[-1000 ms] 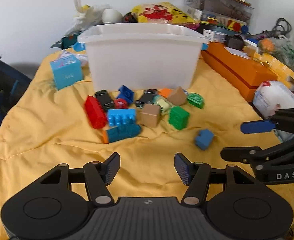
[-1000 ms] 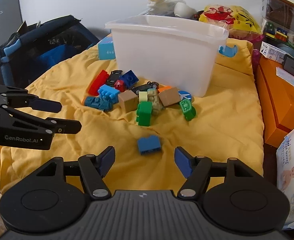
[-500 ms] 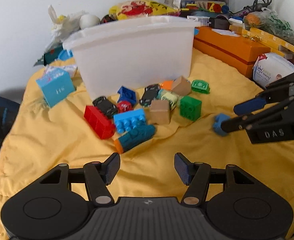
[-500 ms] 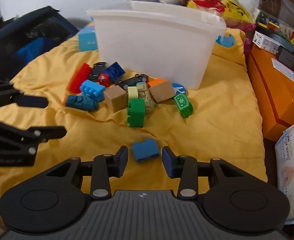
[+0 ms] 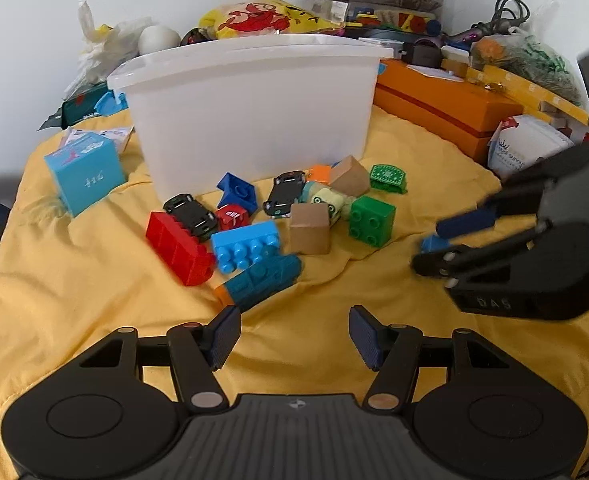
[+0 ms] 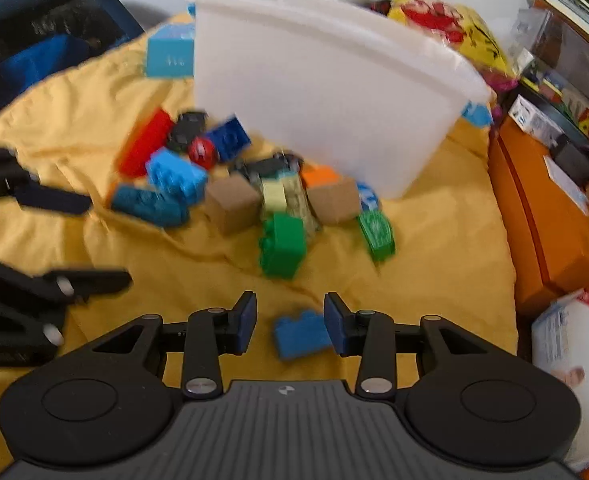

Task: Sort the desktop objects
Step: 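Grasp the small blue brick with the right tool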

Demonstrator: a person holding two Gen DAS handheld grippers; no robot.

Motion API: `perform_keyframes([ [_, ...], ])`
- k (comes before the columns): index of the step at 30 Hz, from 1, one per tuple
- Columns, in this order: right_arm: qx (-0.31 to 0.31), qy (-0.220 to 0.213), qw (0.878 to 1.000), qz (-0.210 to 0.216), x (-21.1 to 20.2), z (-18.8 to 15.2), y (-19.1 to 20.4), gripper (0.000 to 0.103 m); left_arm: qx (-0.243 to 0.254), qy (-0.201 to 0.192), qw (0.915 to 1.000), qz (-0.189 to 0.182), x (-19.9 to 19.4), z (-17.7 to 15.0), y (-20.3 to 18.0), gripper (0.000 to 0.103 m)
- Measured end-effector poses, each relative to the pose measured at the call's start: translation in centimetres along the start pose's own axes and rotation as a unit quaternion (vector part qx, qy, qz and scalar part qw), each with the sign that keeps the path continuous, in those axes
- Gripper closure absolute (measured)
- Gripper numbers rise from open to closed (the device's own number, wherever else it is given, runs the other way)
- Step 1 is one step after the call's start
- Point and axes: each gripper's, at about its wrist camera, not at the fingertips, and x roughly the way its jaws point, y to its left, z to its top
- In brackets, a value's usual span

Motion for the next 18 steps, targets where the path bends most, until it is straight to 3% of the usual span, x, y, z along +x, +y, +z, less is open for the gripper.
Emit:
perform_keyframes([
  [5,0.008,0.004,1.0,-0.001,-0.9,-1.3,-1.1,0.078,0.005,0.0,0.9999,-0.01,0.3,0.2,-0.4,0.039],
  [11,0.005,0.011,1.0,-0.001,-1.0,-2.5,-2.4,0.078,0.015,0.001,0.9995,-0.028,0.7,1.1,-1.7,0.039],
  [18,-0.043,-0.037,0.998,0.002,-2.2,-2.3,-1.2,0.078,0.002,-0.015,0.9994,-0.032,0.9,2.7,-2.8,0.039],
])
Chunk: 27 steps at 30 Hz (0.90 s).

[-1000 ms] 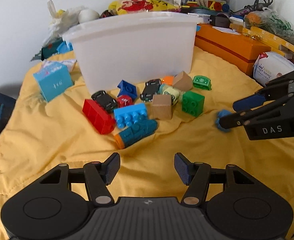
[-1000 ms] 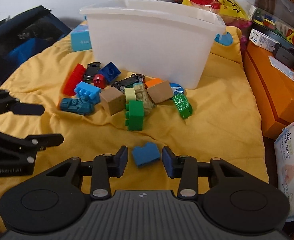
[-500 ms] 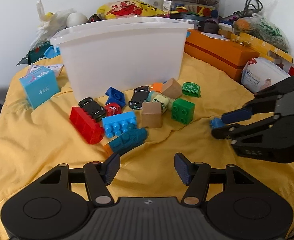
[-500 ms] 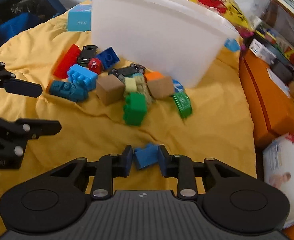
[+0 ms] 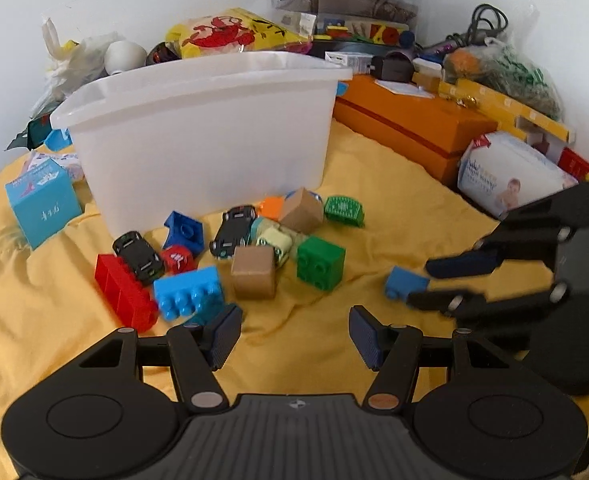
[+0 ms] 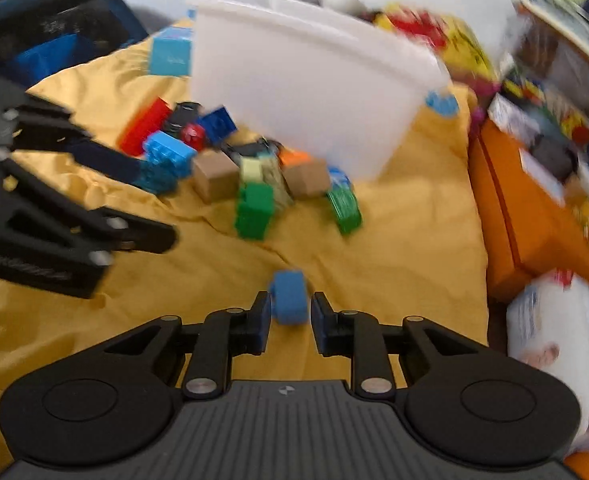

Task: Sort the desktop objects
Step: 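Grasp the small blue brick with the right tool, then grasp the green square brick with the left tool while the right tool holds the blue brick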

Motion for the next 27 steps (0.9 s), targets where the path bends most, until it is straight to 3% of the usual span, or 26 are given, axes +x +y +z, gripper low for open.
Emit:
perform_keyframes([
  [3,-0.022,0.006,1.0,0.003,1.3,-0.2,0.3,0.078,-0.011,0.005,0.9999,-0.006,0.4,0.5,-0.3,0.039],
  [6,-0.038,0.001,0.999,-0.009,1.7,-0.7,-0.2,0.081,-0.053,0.009,0.9978,-0.038,1.5,1.1,-0.2,0.039],
  [8,-0.013,-0.003,1.0,0.005,1.3,-0.9,-1.5,0.083,-0.085,0.018,0.9951,-0.047,2.7,1.5,-0.1,0.041],
  [13,0.042,-0.015,0.998,0.035,0.0,-1.7,-3.7,0.084,-0.139,0.028,0.9895,-0.028,5.4,2.3,-0.2,0.046],
  [17,0.051,-0.015,0.997,0.048,-0.4,-2.4,-4.5,0.083,-0.127,0.034,0.9914,0.006,7.1,2.6,-0.9,0.064],
  [20,0.051,-0.023,0.997,0.053,-0.8,-2.7,-5.1,0.083,-0.104,0.021,0.994,0.026,6.7,2.5,-1.6,0.064],
  [22,0.05,-0.029,0.997,0.059,-0.9,-2.8,-5.4,0.083,-0.091,0.021,0.9955,0.018,5.7,2.4,-1.8,0.064],
  [27,0.049,-0.042,0.995,0.078,-1.2,-2.9,-5.9,0.083,-0.017,0.028,0.9987,0.04,1.2,1.4,-2.5,0.064],
])
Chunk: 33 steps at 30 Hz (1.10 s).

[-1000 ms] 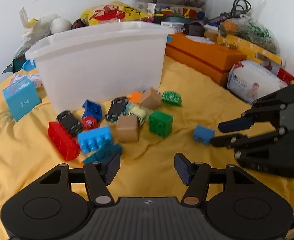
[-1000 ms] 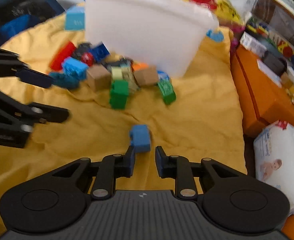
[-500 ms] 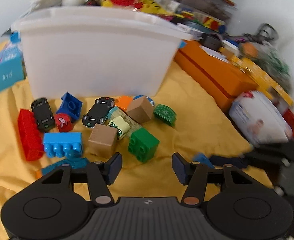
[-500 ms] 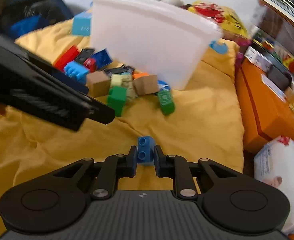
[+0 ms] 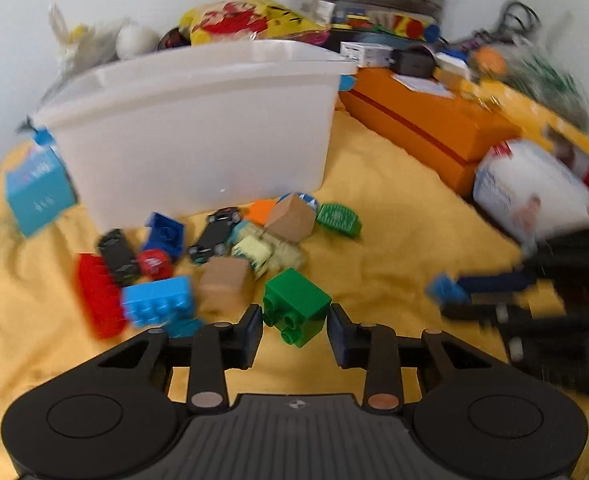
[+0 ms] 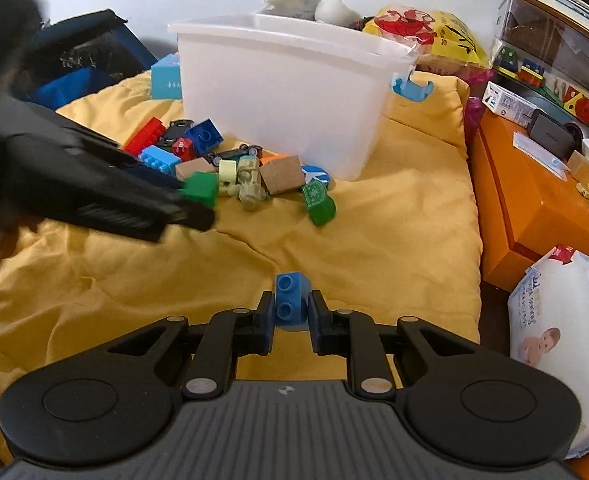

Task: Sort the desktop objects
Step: 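Grasp the green square brick with the left tool while the right tool holds the blue brick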

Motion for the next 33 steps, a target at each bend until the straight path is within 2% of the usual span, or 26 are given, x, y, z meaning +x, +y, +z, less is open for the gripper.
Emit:
perform_keyframes([
  [2,-0.001,-0.003,1.0,0.011,0.1,0.1,0.0,0.083,0.039,0.012,0.9989,0.024,-1.1,-0.5,0.1,0.064],
  [4,-0.001,-0.004,1.0,0.023,0.3,0.3,0.1,0.083,0.094,0.032,0.9937,0.053,-1.8,-1.2,0.0,0.064],
  [7,-0.008,-0.004,0.999,0.034,0.6,0.6,0.6,0.083,0.179,0.063,0.9778,0.088,-1.5,-2.1,-0.9,0.064],
  [9,-0.008,-0.001,0.999,0.04,0.9,0.6,0.8,0.083,0.218,0.076,0.9676,0.102,-0.6,-2.6,-1.7,0.064],
  [11,-0.005,0.004,0.999,0.047,1.1,0.6,0.9,0.083,0.231,0.083,0.9647,0.096,0.2,-2.9,-2.6,0.064],
  [14,-0.004,0.008,0.998,0.054,1.3,0.7,1.1,0.083,0.225,0.066,0.9678,0.092,0.2,-3.1,-3.7,0.054],
  [17,-0.005,0.009,0.998,0.058,1.4,0.7,1.3,0.083,0.197,0.049,0.9757,0.083,-0.6,-3.3,-4.0,0.053],
  [21,0.0,0.011,0.998,0.065,1.6,0.9,1.4,0.083,0.096,0.032,0.9936,0.051,-2.5,-3.1,-2.7,0.053],
  [23,0.001,0.011,0.998,0.068,1.7,1.0,1.5,0.083,0.03,0.029,0.9983,0.041,-3.0,-3.1,-1.6,0.053],
  [24,0.005,0.011,0.997,0.071,1.8,1.1,1.5,0.083,-0.008,0.03,0.999,0.031,-2.9,-3.1,-1.0,0.053],
  [26,0.016,0.012,0.997,0.079,1.9,1.2,1.5,0.083,-0.052,0.033,0.9978,0.026,-2.6,-3.0,-0.3,0.053],
  [29,0.026,0.017,0.996,0.086,2.3,1.3,1.5,0.083,-0.072,0.047,0.9959,0.029,-1.2,-3.2,-0.1,0.051],
  [32,0.034,0.026,0.995,0.088,2.8,1.3,1.4,0.083,-0.088,0.056,0.9945,0.012,-0.1,-3.6,0.4,0.052],
  [33,0.039,0.029,0.995,0.087,3.0,1.3,1.3,0.083,-0.1,0.058,0.9933,0.01,0.2,-3.9,0.7,0.059],
])
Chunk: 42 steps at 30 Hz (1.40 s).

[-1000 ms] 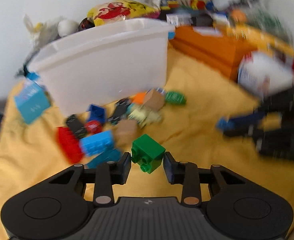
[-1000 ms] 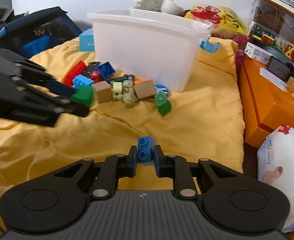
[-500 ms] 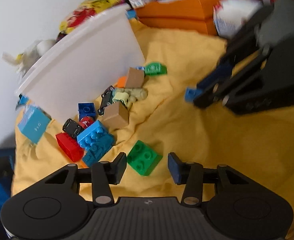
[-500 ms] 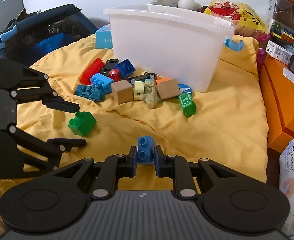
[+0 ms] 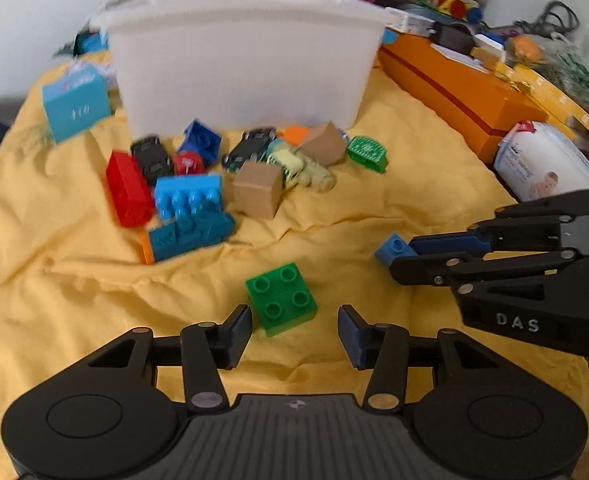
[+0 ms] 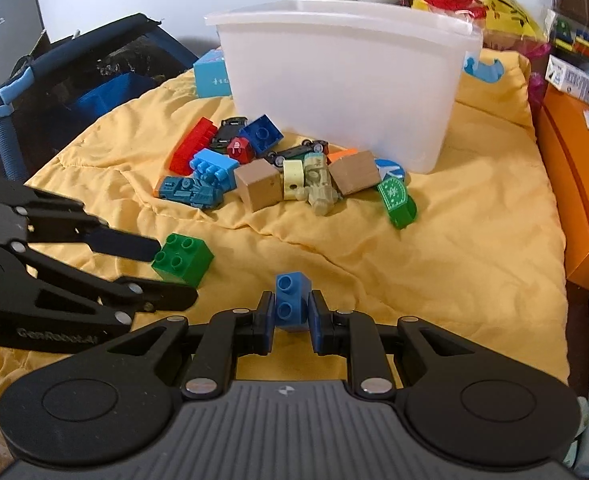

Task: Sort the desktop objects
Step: 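Grasp the green square brick with the left tool while the right tool holds the blue brick, then lift both bricks over the white bin and open both tools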

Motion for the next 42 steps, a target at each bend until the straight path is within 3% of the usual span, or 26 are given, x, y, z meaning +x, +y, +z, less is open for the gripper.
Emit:
perform_keyframes([
  [1,0.006,0.001,1.0,-0.001,0.1,0.0,-0.2,0.083,-0.01,0.0,0.9999,0.0,0.1,0.0,0.4,0.066],
  [5,0.02,0.015,1.0,-0.006,0.8,0.1,-1.0,0.077,0.002,-0.002,1.0,-0.008,0.0,-0.2,0.8,0.067],
  [11,0.006,0.012,1.0,-0.017,1.3,0.2,-0.8,0.085,0.022,-0.002,0.9997,-0.008,-0.2,-0.1,0.6,0.067],
  [15,0.004,-0.003,1.0,-0.014,0.0,0.9,-0.8,0.086,0.018,-0.034,0.9992,-0.01,-2.4,1.3,1.1,0.067],
  [20,0.001,-0.049,0.999,-0.01,-2.9,3.3,-1.0,0.086,0.006,-0.108,0.994,-0.015,-6.7,4.9,2.1,0.067],
  [28,-0.008,-0.156,0.987,-0.024,-7.9,9.6,-2.2,0.086,0.039,-0.218,0.9751,-0.006,-11.8,12.2,2.6,0.067],
  [36,0.013,-0.228,0.972,-0.047,-8.1,17.0,-4.6,0.085,0.048,-0.27,0.9615,0.011,-11.4,19.7,3.3,0.067],
  [42,0.034,-0.231,0.969,-0.085,-5.2,21.7,-5.9,0.085,0.034,-0.26,0.9638,0.046,-7.2,24.6,4.3,0.067],
])
